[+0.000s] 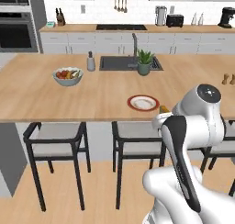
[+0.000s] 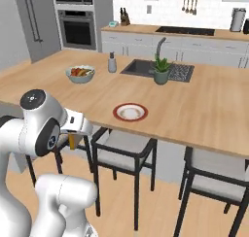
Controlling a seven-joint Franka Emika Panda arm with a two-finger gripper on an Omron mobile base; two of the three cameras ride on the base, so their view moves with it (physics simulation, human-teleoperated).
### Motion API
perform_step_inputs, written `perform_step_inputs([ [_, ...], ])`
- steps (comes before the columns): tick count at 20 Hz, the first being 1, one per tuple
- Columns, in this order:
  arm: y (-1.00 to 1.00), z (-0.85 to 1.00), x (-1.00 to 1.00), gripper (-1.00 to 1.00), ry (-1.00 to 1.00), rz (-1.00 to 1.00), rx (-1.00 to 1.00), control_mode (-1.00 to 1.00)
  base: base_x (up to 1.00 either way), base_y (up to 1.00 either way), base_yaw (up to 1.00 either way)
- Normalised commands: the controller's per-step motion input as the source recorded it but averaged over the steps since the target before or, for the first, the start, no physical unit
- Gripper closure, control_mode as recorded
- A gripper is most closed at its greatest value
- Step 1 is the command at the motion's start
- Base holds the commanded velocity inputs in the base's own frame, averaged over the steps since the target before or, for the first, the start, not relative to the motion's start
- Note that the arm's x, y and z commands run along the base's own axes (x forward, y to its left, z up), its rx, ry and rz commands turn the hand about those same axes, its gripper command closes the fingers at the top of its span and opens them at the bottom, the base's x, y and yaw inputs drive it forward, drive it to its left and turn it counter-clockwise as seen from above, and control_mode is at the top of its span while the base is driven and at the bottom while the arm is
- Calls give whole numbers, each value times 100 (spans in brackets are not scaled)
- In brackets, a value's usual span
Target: Start the toaster. Once the lever pops up, take the bread to the plate on the dining counter.
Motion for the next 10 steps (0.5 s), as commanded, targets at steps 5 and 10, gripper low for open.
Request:
perform_step_inputs([
  [5,0,0,0,100,0,0,0,100,84,27,-49],
  [10,0,0,0,100,0,0,0,100,77,40,-15],
])
